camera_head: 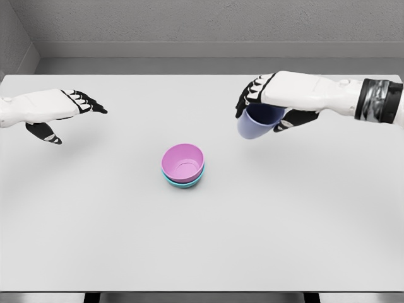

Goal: Stacking bowl and cup with both arms

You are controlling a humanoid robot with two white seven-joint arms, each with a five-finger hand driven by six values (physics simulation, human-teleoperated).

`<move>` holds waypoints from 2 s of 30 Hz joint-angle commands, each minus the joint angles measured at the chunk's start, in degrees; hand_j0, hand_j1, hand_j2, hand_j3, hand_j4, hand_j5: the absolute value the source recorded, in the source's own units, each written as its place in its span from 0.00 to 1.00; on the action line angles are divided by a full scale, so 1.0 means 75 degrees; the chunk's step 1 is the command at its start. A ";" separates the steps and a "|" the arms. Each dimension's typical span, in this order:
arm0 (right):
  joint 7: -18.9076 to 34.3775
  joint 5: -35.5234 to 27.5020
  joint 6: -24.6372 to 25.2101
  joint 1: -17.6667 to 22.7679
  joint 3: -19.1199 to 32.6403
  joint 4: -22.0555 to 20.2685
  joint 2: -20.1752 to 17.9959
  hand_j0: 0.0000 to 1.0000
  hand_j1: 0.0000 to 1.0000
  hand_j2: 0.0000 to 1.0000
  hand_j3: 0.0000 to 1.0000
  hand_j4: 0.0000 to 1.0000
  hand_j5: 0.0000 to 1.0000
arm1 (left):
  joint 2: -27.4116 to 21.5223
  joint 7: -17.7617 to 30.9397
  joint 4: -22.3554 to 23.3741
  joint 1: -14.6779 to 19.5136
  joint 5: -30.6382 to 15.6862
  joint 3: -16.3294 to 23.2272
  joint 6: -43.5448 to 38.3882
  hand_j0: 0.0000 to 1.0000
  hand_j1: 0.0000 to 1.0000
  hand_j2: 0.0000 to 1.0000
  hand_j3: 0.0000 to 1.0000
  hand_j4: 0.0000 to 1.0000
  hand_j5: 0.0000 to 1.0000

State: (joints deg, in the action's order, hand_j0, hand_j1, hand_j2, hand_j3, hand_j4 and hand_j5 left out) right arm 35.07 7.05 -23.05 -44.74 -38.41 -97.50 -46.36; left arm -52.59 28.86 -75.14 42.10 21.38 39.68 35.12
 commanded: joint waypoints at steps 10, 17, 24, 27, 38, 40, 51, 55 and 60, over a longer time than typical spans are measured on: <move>-0.0009 -0.0026 0.0015 -0.0047 -0.0059 -0.0371 0.0522 0.66 0.66 0.66 0.66 0.66 0.66 | -0.0008 -0.0005 -0.0001 0.0000 -0.0038 -0.0006 -0.0017 1.00 1.00 1.00 1.00 1.00 1.00; -0.0009 -0.0026 -0.0056 -0.0047 -0.0176 -0.0383 0.0979 0.66 0.66 0.66 0.66 0.66 0.66 | -0.0008 0.0007 0.0011 0.0000 -0.0038 -0.0006 -0.0017 1.00 1.00 1.00 1.00 1.00 1.00; -0.0009 -0.0015 -0.0067 -0.0094 -0.0469 -0.0383 0.1342 0.66 0.66 0.66 0.66 0.66 0.66 | -0.0008 -0.0005 0.0011 0.0000 -0.0038 -0.0006 -0.0017 1.00 1.00 1.00 1.00 1.00 1.00; -0.0009 -0.0026 -0.0114 -0.0094 -0.0621 -0.0383 0.1436 0.66 0.66 0.66 0.66 0.66 0.66 | -0.0019 -0.0005 0.0011 0.0000 -0.0038 -0.0006 -0.0017 1.00 1.00 1.00 1.00 1.00 1.00; -0.0009 0.0067 -0.0032 -0.0223 -0.1019 -0.0102 0.1694 0.66 0.66 0.66 0.66 0.66 0.66 | -0.0019 0.0007 0.0011 0.0000 -0.0038 -0.0006 -0.0017 1.00 1.00 1.00 1.00 1.00 1.00; -0.0009 0.0056 -0.0032 -0.0270 -0.1149 -0.0008 0.1705 0.66 0.66 0.66 0.66 0.66 0.66 | -0.0019 -0.0005 0.0011 0.0000 -0.0038 -0.0006 -0.0017 1.00 1.00 1.00 1.00 1.00 1.00; -0.0009 0.0056 0.0273 -0.0258 -0.1301 0.0110 0.1705 1.00 1.00 1.00 1.00 1.00 1.00 | -0.0019 -0.0005 0.0011 0.0000 -0.0038 -0.0006 -0.0017 1.00 1.00 1.00 1.00 1.00 1.00; -0.0009 0.0056 0.0284 -0.0258 -0.1301 0.0110 0.1705 1.00 1.00 1.00 1.00 1.00 1.00 | -0.0019 -0.0005 -0.0001 0.0000 -0.0038 -0.0006 -0.0017 1.00 1.00 1.00 1.00 1.00 1.00; -0.0009 0.0044 0.0202 -0.0539 -0.0669 -0.0019 0.1530 1.00 1.00 1.00 1.00 1.00 1.00 | -0.0019 0.0007 -0.0001 0.0000 -0.0038 -0.0006 -0.0017 1.00 1.00 1.00 1.00 1.00 1.00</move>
State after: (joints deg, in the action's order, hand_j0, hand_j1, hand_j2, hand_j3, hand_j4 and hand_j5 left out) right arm 35.03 7.68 -21.35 -48.69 -45.84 -97.20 -34.38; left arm -52.67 28.88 -75.12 42.10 21.39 39.69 35.12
